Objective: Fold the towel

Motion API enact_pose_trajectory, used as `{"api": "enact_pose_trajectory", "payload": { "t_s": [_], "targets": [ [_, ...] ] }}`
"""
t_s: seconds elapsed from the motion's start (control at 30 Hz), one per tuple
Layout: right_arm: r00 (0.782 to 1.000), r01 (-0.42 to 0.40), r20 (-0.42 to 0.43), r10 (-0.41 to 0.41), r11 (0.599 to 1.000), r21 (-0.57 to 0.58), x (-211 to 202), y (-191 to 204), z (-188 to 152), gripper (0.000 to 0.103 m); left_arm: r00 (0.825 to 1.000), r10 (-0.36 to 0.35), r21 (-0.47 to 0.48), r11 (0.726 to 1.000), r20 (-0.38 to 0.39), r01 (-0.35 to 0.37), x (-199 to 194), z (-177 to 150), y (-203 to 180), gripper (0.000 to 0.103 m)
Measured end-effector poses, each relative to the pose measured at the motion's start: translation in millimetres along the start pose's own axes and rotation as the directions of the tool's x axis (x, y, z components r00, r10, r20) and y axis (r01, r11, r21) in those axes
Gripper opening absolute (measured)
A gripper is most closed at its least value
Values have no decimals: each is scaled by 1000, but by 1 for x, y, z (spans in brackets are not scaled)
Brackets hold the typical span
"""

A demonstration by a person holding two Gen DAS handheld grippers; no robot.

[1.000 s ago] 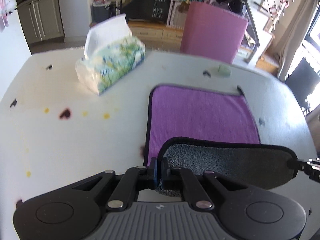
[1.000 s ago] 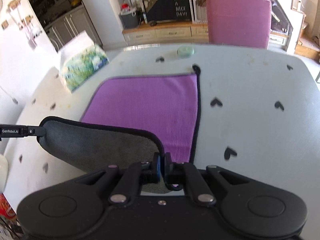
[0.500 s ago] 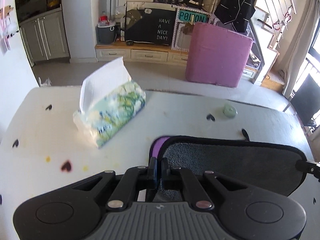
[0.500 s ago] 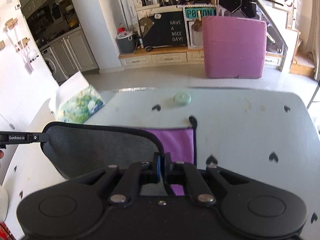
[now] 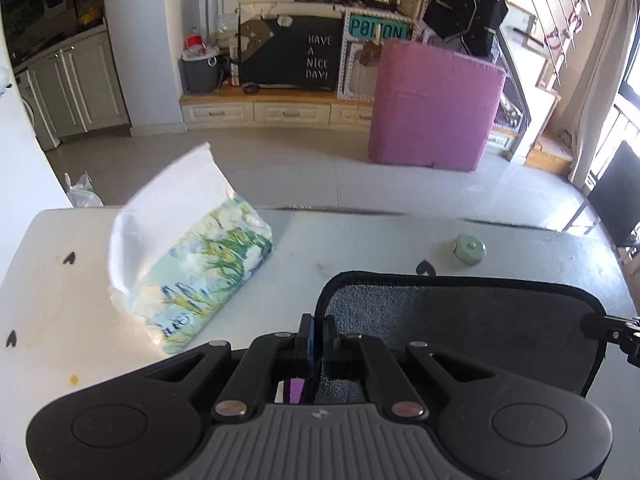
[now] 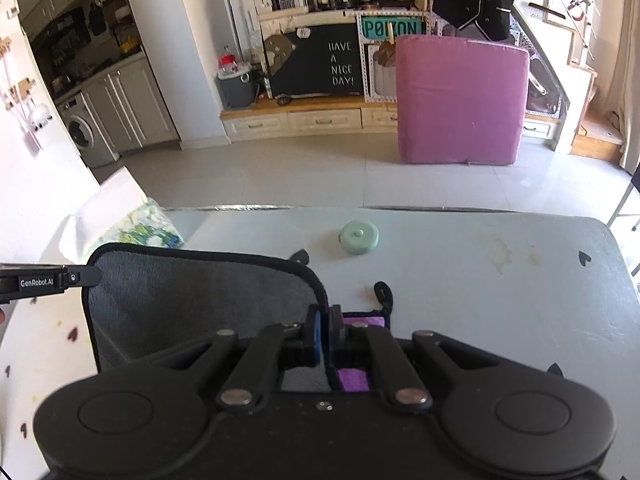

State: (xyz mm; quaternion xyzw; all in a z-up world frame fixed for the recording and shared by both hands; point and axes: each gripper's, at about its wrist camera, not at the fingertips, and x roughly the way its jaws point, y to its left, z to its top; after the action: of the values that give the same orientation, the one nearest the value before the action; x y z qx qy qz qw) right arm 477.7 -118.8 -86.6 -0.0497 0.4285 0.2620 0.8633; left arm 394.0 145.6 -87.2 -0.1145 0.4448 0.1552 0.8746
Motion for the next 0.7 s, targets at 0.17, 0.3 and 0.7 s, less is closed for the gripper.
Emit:
{"api": "enact_pose_trajectory", "payload": {
  "t_s": [0.17, 0.3, 0.7],
  "targets": [
    [998, 10, -69, -9, 1000, 6, 27, -4, -3, 4, 997, 13, 13, 1000, -71, -12, 30, -8, 0, 4],
    [996, 18, -92, -17, 1000, 6, 45, -4, -9, 4, 995, 30, 5, 1000, -95, -30, 48, -12, 4, 4],
    [995, 71, -77, -71, 997, 9, 60, -11, -4, 7, 997, 17, -30, 999, -79, -20, 63, -1, 0, 11]
  ]
}}
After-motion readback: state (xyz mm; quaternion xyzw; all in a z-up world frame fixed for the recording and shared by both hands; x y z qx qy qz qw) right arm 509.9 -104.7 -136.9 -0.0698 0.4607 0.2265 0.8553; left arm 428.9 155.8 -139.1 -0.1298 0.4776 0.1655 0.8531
